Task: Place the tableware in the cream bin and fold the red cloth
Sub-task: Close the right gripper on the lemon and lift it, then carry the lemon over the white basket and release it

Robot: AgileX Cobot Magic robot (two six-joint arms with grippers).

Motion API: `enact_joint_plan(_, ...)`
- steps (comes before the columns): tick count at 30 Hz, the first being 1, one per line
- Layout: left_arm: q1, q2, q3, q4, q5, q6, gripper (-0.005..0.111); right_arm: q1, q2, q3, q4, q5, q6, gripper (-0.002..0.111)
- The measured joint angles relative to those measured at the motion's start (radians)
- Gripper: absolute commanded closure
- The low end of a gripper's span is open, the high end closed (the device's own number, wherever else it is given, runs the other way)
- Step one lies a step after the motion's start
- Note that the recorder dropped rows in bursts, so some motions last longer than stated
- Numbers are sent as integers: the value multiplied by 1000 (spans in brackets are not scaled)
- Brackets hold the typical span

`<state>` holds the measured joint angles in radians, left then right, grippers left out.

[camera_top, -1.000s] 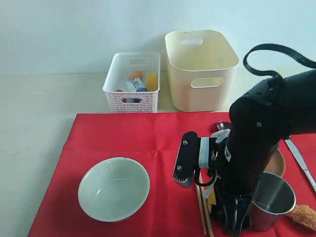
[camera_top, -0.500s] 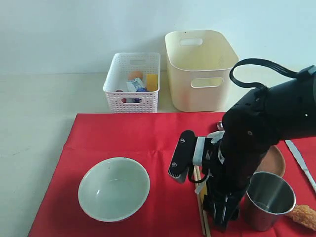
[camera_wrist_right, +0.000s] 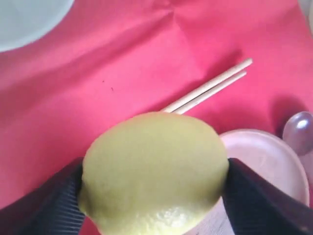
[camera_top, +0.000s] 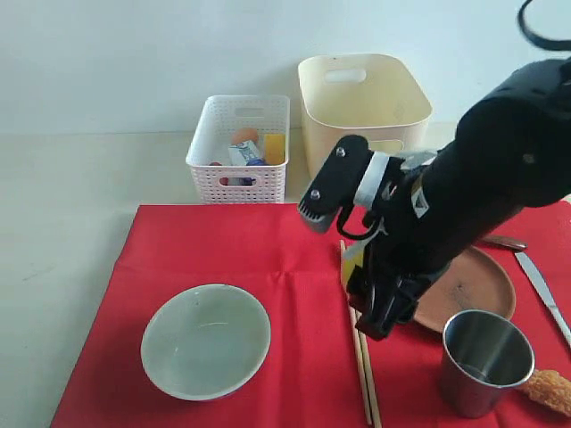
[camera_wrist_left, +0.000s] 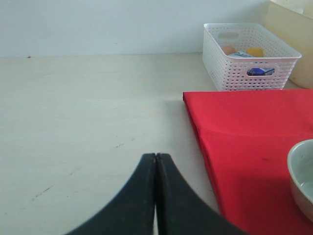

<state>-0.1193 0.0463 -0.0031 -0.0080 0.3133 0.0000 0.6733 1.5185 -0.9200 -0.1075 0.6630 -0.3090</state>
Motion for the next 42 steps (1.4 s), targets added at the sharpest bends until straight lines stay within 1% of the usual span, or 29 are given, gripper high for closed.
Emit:
enact_joint_plan(4,0,0,0,0,0,0,107,0,-64,0,75,-38,15,108)
enact_joint_plan(8,0,0,0,0,0,0,107,0,-84,0,213,-143,17,108)
enact_joint_plan(11,0,0,0,0,0,0,107,0,-73,-21,269,-204,20,108)
enact_joint_plan(16,0,0,0,0,0,0,107,0,-9,-127,282,-211,22,108)
enact_joint_plan(32,0,0,0,0,0,0,107,-5,305,-538,274,-161,22,108)
enact_joint_plan(42,0,0,0,0,0,0,107,-85,512,-758,270,-161,23,108)
